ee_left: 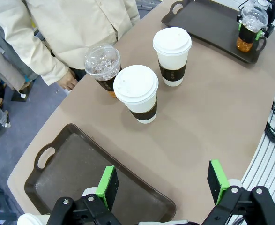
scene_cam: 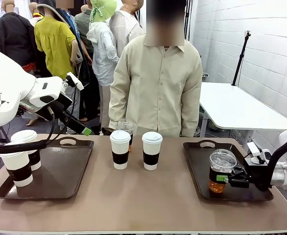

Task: Distribute the coffee onto the tray.
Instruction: Pick up one iced Americano and place it on the right Handle tray.

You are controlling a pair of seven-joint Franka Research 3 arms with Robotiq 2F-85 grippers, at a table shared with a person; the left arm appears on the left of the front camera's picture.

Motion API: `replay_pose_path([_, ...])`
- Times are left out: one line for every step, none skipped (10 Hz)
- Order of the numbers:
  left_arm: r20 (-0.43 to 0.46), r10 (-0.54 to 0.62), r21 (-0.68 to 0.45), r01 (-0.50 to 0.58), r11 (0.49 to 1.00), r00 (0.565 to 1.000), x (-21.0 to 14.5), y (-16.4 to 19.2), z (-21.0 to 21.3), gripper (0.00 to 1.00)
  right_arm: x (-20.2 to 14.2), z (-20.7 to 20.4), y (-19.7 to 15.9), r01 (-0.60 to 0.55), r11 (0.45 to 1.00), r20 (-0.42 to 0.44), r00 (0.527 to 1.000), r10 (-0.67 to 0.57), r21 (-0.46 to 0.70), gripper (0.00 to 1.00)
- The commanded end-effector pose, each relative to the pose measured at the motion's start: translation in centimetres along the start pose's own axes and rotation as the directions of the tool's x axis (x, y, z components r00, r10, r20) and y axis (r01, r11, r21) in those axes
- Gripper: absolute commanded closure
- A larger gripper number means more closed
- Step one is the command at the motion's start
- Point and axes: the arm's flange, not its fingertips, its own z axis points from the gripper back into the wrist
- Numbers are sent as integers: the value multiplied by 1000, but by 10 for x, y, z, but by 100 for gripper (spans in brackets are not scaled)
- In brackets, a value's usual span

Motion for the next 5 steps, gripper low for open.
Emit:
replay_pose_path([-7, 4, -3, -4, 1000, 1000, 0, -1, 0, 0, -1, -4, -8, 4, 1000, 23, 1000, -3, -29, 34])
replay_pose_path([-7, 4, -3, -4, 1000, 1000, 0, -1, 0, 0, -1, -5, -9, 18, 999, 12, 1000, -18, -32, 34])
replay_pose_path([-7, 4, -3, -4, 1000, 1000, 0, -1, 0, 0, 0, -4, -9, 17, 999, 22, 1000, -16, -35, 34])
replay_pose_path([-7, 4, -3, -4, 1000, 1000, 0, -1, 0, 0, 1, -4, -10, 42, 998, 18, 999, -41, -40, 18])
replay_pose_path([-7, 4, -3, -4, 1000, 1000, 0, -1, 0, 0, 0, -4, -10, 47, 998, 11, 999, -47, -48, 0])
